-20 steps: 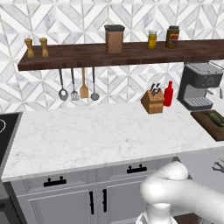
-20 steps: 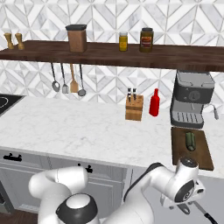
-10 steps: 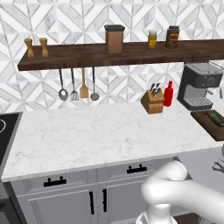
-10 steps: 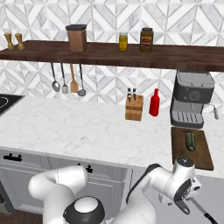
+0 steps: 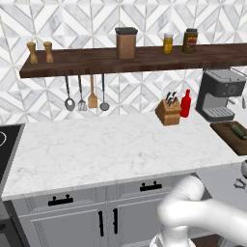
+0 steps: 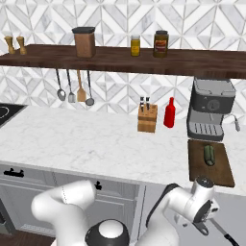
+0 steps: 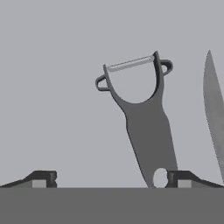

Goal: Place the appropriate cutting tool for cutting the cucumber skin on the cutting board.

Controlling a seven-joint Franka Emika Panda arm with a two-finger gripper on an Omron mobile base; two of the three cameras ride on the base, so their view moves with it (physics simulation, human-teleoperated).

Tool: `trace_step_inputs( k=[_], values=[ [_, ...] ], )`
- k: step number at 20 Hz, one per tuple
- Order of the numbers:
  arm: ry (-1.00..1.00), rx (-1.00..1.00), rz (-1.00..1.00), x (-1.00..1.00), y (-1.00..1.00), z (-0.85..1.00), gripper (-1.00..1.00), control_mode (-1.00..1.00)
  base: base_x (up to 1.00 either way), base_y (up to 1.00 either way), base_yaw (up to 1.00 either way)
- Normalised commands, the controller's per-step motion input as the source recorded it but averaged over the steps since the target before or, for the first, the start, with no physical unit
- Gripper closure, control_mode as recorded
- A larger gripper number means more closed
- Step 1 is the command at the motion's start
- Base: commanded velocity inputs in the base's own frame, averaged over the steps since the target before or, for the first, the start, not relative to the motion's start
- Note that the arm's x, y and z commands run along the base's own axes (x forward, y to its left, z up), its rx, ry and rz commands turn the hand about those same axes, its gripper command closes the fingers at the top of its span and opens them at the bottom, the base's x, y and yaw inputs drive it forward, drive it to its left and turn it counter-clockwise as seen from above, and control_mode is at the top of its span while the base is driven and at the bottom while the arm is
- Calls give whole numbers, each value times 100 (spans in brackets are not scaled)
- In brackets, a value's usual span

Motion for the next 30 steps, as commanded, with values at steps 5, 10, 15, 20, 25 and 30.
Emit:
trace_step_inputs(
  k=[5, 10, 15, 20, 25, 30],
  values=[
    [3, 6, 0, 13, -22, -24, -100, -100, 0, 0, 0],
    [4, 3, -1, 3, -9, -30, -100, -100, 0, 0, 0],
    [1, 2, 0, 17, 0, -25, -100, -100, 0, 0, 0],
    [0, 0, 0, 8, -10, -22, -100, -100, 0, 0, 0],
    [0, 0, 0, 0, -13, -28, -100, -100, 0, 0, 0],
    [0, 0, 0, 0, -3, -34, -100, -100, 0, 0, 0]
  ],
)
